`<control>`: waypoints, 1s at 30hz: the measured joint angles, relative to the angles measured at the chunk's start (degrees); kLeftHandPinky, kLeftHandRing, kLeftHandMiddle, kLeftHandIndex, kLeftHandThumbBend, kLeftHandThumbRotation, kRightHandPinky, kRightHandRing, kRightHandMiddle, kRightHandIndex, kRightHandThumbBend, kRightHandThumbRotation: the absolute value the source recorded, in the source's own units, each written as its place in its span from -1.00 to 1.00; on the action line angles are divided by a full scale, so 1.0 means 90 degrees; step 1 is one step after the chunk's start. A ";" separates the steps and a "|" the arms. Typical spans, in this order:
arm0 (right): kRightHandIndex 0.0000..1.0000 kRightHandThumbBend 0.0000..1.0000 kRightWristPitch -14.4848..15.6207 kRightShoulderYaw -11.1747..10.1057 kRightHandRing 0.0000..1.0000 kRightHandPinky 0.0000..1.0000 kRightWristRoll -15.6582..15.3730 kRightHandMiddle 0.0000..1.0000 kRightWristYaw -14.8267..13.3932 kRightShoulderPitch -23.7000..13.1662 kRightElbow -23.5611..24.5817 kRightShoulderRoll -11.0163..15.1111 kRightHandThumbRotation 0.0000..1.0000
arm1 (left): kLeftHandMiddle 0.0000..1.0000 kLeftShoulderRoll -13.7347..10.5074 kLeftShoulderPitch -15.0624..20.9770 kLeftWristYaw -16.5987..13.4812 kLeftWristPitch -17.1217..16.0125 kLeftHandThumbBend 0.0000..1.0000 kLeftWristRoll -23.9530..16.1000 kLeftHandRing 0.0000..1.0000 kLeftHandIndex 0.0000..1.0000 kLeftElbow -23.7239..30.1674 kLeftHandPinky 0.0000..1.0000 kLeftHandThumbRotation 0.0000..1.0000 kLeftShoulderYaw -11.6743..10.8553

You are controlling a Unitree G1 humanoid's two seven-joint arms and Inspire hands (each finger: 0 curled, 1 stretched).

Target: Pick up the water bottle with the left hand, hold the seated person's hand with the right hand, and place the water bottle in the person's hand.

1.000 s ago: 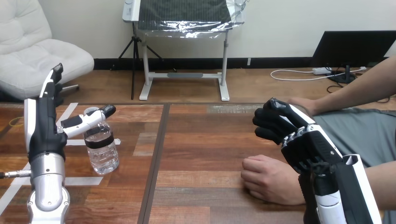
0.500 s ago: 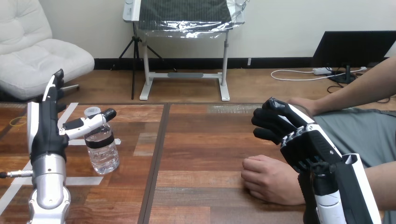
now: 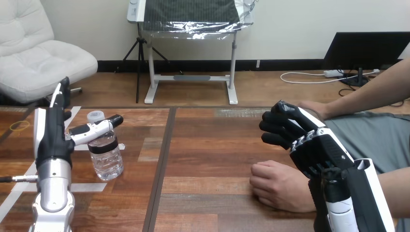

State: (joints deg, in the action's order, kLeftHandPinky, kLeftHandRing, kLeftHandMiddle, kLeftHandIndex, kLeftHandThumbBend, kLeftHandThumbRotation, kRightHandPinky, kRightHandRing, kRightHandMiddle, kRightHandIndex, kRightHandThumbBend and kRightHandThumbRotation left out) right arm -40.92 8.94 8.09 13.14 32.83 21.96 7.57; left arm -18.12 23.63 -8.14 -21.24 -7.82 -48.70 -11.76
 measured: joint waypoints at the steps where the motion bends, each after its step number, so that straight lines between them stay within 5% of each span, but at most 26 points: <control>1: 0.66 0.24 0.0000 0.0000 0.62 0.56 0.0000 0.64 0.0000 0.0000 0.0000 0.0000 0.84 | 0.89 0.0000 0.0020 0.0028 0.0000 0.83 0.0033 0.87 0.91 -0.0041 0.80 -0.73 -0.0001; 30: 0.66 0.29 0.0001 -0.0001 0.64 0.60 0.0003 0.64 0.0000 0.0002 0.0000 0.0002 0.83 | 0.79 0.0043 0.0511 0.0183 0.0325 0.93 0.0610 0.75 0.78 -0.0889 0.64 -0.55 -0.0041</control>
State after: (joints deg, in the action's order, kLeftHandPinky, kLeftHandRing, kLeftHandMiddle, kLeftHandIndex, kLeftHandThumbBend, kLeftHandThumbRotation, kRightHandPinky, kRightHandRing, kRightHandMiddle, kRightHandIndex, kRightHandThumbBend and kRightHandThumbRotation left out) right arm -40.91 8.93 8.12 13.13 32.85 21.96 7.59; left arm -17.73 28.23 -6.49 -18.31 -2.32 -56.71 -12.12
